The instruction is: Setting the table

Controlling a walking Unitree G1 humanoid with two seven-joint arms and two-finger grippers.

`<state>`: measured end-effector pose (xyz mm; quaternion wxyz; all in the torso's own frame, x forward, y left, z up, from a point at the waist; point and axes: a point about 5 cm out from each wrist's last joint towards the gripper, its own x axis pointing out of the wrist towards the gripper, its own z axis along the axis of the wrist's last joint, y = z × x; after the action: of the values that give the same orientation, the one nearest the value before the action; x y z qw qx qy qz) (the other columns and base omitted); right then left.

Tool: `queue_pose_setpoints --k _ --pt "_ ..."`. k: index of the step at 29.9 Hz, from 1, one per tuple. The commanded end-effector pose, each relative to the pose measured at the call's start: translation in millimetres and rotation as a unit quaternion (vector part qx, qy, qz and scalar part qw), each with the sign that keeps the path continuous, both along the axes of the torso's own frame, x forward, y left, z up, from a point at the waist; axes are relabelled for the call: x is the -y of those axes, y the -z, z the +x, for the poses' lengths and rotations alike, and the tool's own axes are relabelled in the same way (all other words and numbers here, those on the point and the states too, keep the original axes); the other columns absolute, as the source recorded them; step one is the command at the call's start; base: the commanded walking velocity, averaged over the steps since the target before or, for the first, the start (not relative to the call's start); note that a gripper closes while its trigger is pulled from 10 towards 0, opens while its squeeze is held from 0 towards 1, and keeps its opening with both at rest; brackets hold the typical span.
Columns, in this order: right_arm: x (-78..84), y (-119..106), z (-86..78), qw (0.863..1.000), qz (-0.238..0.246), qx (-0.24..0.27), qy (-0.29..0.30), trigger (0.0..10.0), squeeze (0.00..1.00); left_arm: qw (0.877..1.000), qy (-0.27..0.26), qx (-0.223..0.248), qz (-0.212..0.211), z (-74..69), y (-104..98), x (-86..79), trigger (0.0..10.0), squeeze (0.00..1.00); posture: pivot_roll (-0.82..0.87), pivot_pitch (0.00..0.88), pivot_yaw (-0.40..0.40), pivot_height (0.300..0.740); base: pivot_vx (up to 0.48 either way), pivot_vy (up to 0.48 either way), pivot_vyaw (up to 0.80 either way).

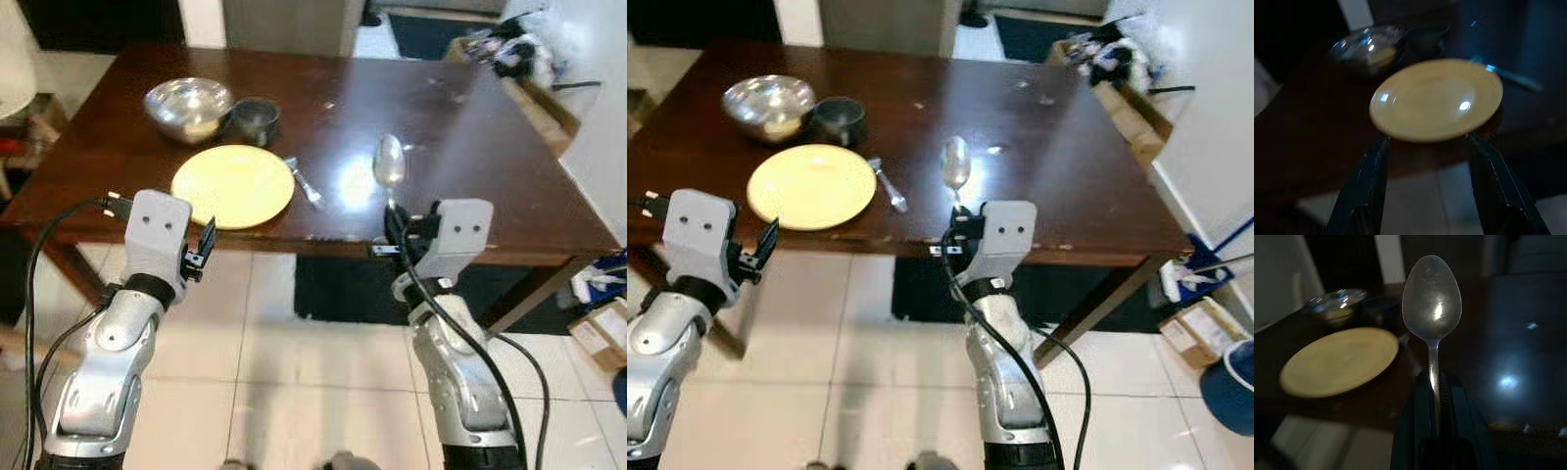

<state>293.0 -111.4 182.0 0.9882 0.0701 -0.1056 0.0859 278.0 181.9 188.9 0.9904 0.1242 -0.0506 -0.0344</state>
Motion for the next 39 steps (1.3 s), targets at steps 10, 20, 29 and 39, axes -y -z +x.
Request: queue_pose_setpoints --k 10,20,29,39 --pt "4.4 3.9 -2.1 1.000 0.006 -0.010 0.004 10.0 0.00 1.000 0.005 -0.010 -0.001 -1.2 5.3 2.9 10.0 0.00 -0.04 0.047 0.017 0.740 -0.352 0.000 0.00" --pt "4.0 3.3 -2.4 1.000 0.009 -0.010 0.000 10.0 0.00 1.000 0.005 -0.010 -0.001 -1.6 5.5 3.2 10.0 0.00 -0.04 0.050 0.017 0.740 -0.351 0.000 0.00" --pt "5.5 3.0 -1.7 1.000 0.027 -0.016 0.000 10.0 0.00 0.999 0.035 -0.018 -0.024 -2.4 3.0 7.5 10.0 0.00 -0.04 0.050 0.017 0.740 -0.096 0.000 0.00" --pt "5.9 3.0 -1.0 0.999 0.028 -0.017 0.000 10.0 0.00 0.999 0.027 -0.017 -0.022 1.7 1.9 6.2 10.0 0.00 -0.04 0.050 0.017 0.740 0.000 0.000 0.00"
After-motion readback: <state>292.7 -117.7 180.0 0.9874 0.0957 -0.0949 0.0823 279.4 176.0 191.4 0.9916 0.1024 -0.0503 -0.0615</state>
